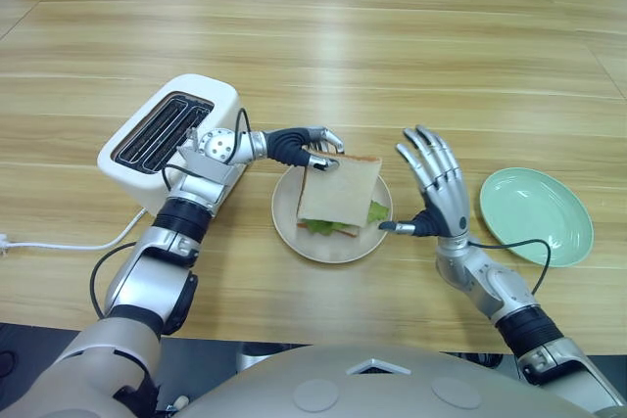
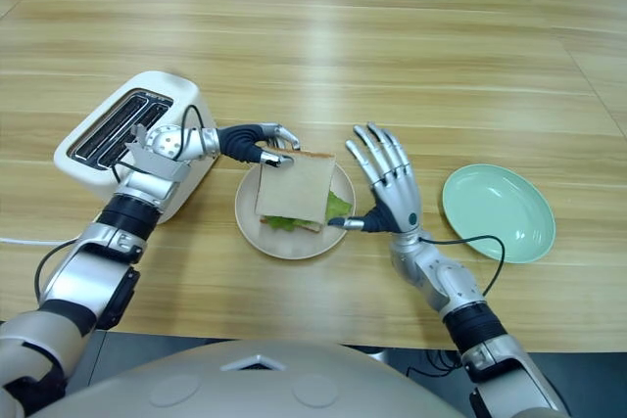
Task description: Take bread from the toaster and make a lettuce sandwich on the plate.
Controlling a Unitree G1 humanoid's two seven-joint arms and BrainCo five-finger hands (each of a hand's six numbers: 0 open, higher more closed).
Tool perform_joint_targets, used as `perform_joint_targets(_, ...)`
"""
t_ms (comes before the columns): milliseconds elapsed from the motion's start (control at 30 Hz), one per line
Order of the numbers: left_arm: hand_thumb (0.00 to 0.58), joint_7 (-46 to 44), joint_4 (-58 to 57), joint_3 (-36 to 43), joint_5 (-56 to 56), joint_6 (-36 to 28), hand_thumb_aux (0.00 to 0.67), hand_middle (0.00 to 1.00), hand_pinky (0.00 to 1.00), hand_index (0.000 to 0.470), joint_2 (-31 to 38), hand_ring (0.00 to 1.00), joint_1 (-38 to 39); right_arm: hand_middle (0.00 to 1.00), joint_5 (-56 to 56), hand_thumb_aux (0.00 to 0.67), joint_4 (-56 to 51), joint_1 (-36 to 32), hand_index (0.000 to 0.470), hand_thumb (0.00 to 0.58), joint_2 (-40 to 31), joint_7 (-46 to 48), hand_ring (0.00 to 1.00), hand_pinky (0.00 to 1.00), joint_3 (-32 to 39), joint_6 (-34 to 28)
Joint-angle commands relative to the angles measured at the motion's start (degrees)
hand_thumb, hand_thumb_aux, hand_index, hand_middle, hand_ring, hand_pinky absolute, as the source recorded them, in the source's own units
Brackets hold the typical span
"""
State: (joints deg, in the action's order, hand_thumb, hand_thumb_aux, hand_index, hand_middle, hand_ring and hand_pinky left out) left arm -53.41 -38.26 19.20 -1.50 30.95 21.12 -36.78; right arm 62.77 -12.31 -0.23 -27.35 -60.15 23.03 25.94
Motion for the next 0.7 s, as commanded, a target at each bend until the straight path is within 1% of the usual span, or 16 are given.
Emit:
perform_joint_targets(33,0.58,-0.4,-9.3,1.5,-3.5,2.8,0.67,1.0,1.0,0.46,-1.9,1.0,-3.4,0.0,3.9,0.0,0.5,0.8,0.0,0.0,0.0,0.5,0.0,0.0,3.4,-1.6)
perform_joint_targets(167,0.58,3.2,-18.3,2.6,-8.2,5.0,0.67,1.0,1.0,0.46,-4.3,1.0,-6.7,0.0,6.2,0.0,-1.6,0.4,0.0,0.0,0.0,1.4,0.0,0.0,7.1,-1.9)
perform_joint_targets(300,0.58,5.5,-24.0,2.6,-10.5,6.2,0.67,1.0,1.0,0.46,-5.8,1.0,-9.2,0.0,6.9,0.0,-3.9,-0.5,0.0,0.0,-0.4,2.4,0.0,0.0,9.7,-2.1)
perform_joint_targets(500,0.58,9.8,-30.3,2.6,-13.7,5.5,0.67,1.0,1.0,0.46,-8.2,1.0,-11.8,0.0,6.2,0.0,-10.8,-2.7,0.0,0.0,-0.1,4.9,0.0,0.0,13.2,-0.5)
perform_joint_targets(700,0.58,13.7,-33.4,2.6,-16.8,4.4,0.67,1.0,1.0,0.46,-9.2,1.0,-12.7,0.0,5.4,0.0,-18.7,-5.1,0.0,0.0,1.2,9.0,0.0,0.0,17.1,1.5)
